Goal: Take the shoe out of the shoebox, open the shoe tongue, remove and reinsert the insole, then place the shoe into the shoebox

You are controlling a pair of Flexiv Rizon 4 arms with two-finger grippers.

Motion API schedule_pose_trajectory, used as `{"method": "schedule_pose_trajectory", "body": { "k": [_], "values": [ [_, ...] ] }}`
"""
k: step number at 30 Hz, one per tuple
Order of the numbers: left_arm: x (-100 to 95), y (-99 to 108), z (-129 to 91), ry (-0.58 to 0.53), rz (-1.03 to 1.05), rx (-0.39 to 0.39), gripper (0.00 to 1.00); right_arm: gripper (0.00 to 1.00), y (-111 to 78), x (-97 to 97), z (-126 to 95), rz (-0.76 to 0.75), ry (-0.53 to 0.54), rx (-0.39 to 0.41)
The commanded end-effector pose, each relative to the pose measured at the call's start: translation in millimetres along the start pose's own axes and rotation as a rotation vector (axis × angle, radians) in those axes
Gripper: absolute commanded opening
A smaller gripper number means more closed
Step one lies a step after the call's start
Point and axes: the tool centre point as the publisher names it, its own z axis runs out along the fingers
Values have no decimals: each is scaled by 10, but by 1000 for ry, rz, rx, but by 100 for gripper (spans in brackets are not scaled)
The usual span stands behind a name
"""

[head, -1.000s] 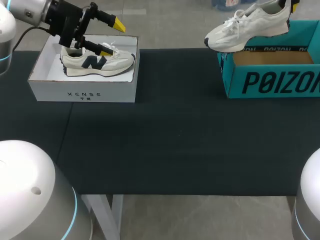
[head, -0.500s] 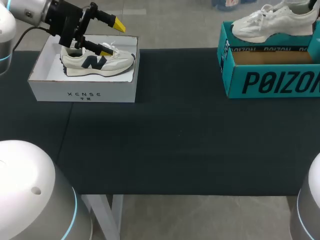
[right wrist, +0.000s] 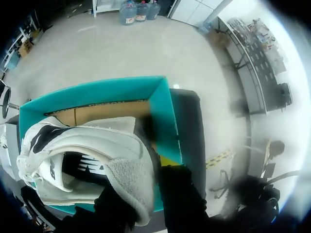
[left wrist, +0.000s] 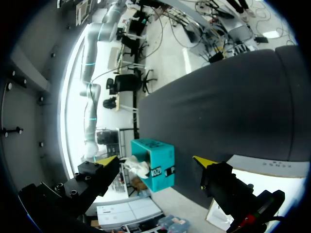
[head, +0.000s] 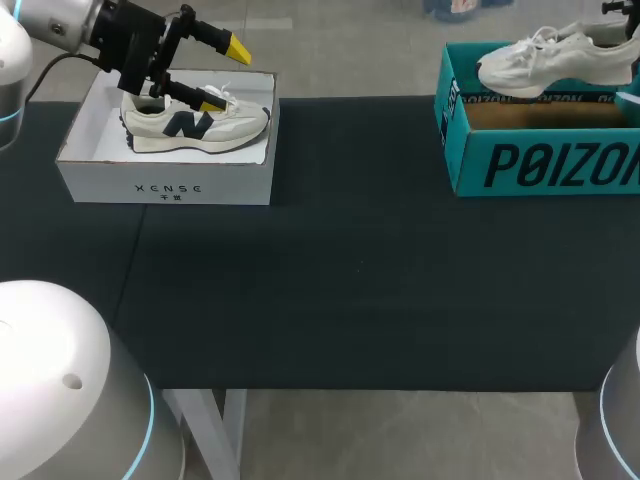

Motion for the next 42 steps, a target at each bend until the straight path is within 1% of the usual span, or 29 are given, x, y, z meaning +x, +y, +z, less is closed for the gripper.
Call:
{"method": "schedule_pose_trajectory", "body": {
  "k": [1, 8, 10, 13, 17, 19, 25, 29, 33, 34, 36, 42],
  "values": [
    [-4, -6, -4, 4, 0, -1, 100, 0, -280, 1, 167, -3, -11, -82],
    [-4, -6, -4, 4, 0, -1, 100, 0, -448, 41, 367, -23, -24, -68],
    [-4, -6, -4, 4, 0, -1, 100, 0, -477, 37, 424, -24, -18, -44],
    [-4, -6, -4, 4, 0, -1, 100, 0, -531, 55, 498, -29, -22, -34],
    [-4, -6, -4, 4, 0, -1, 100, 0, -611, 94, 623, -33, -59, -37],
    [-4, -6, -4, 4, 0, -1, 100, 0, -629, 82, 714, -36, -43, -6],
    [-4, -6, -4, 4, 0, -1, 100, 0, -732, 90, 851, -42, -59, 22],
    [-4, -6, -4, 4, 0, -1, 100, 0, -762, 81, 957, -22, -48, 62],
    [-4, -6, -4, 4, 0, -1, 100, 0, -819, 101, 1020, -20, -47, 74],
    [-4, -6, -4, 4, 0, -1, 100, 0, -831, 117, 1051, -24, -60, 74],
    [-4, -6, -4, 4, 0, -1, 100, 0, -838, 137, 1117, -21, -51, 90],
    [-4, -6, -4, 4, 0, -1, 100, 0, -894, 179, 1238, -11, -69, 105]
  ]
}}
